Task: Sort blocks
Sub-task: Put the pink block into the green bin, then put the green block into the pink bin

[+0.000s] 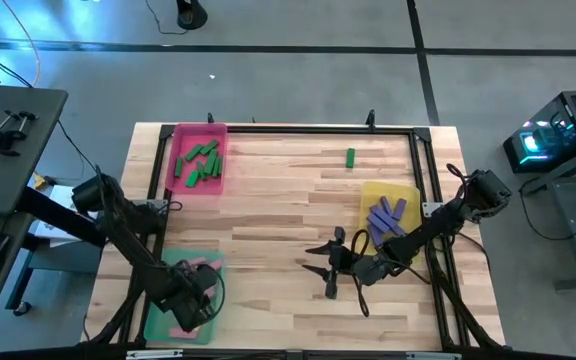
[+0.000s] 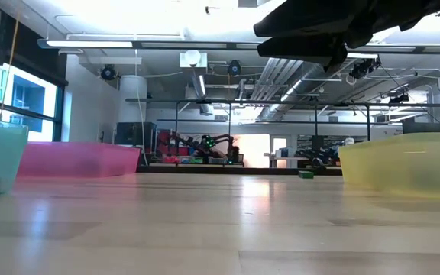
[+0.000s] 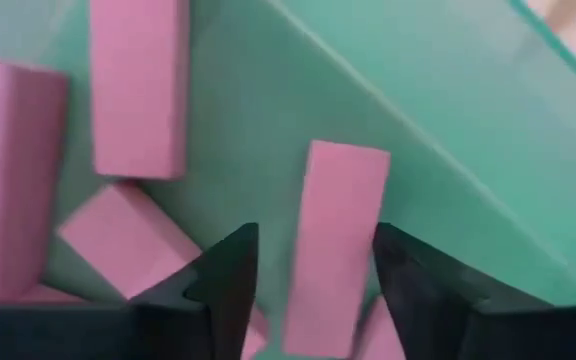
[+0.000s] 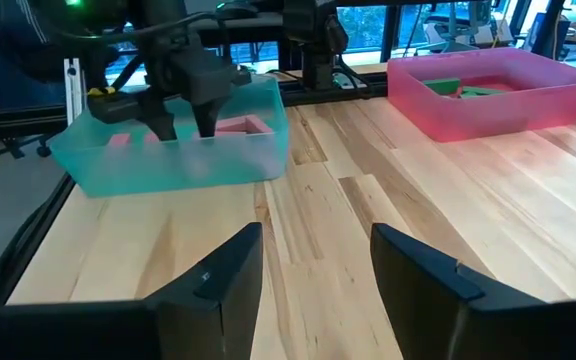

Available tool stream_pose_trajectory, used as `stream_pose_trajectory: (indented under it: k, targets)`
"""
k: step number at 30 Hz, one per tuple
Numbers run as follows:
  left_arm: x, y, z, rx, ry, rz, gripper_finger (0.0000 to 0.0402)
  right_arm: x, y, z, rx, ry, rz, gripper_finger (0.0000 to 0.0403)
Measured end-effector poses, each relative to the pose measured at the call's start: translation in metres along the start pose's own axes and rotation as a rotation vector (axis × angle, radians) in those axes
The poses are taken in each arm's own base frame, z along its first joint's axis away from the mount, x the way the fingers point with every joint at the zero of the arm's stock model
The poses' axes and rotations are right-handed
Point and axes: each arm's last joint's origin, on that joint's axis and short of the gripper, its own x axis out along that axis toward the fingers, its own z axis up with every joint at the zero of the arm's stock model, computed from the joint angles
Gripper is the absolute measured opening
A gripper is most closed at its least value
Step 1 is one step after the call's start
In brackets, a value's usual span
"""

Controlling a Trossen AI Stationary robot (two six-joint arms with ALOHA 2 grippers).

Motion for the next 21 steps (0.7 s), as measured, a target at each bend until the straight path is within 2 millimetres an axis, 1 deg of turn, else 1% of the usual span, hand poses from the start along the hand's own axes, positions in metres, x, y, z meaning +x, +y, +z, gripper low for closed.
stream_pose_trajectory:
  k: [3,5,8,11,14,16,19,21]
  targets:
    - [-0.005,0.004,0.006,0.089,-0.011,0.009,0.0212,0.0,0.0,0.0,-0.002,0.001,-0.002,0.0172]
    - [-0.01,0.006,0.01,0.165,-0.07,0.011,0.0225,0.001,-0.002,-0.001,-0.014,0.009,-0.009,0.0172]
    - [-0.02,0.006,0.017,0.26,-0.245,-0.006,0.0232,0.005,-0.009,-0.002,-0.027,0.03,-0.037,0.0172]
    - [-0.034,0.007,0.023,0.327,-0.426,-0.022,0.0233,0.012,-0.019,-0.003,-0.044,0.063,-0.08,0.0172]
    - [-0.049,0.008,0.03,0.364,-0.655,-0.001,0.0234,0.021,-0.036,-0.004,-0.094,0.099,-0.144,0.0172]
    - [-0.056,0.007,0.035,0.384,-0.813,0.042,0.0234,0.028,-0.052,-0.002,-0.11,0.11,-0.232,0.0172]
    - [-0.063,0.006,0.045,0.361,-1.022,0.135,0.0234,0.038,-0.08,0.001,-0.082,0.112,-0.381,0.0174]
    - [-0.064,0.006,0.053,0.311,-1.107,0.183,0.0234,0.044,-0.101,0.003,-0.087,0.139,-0.445,0.018]
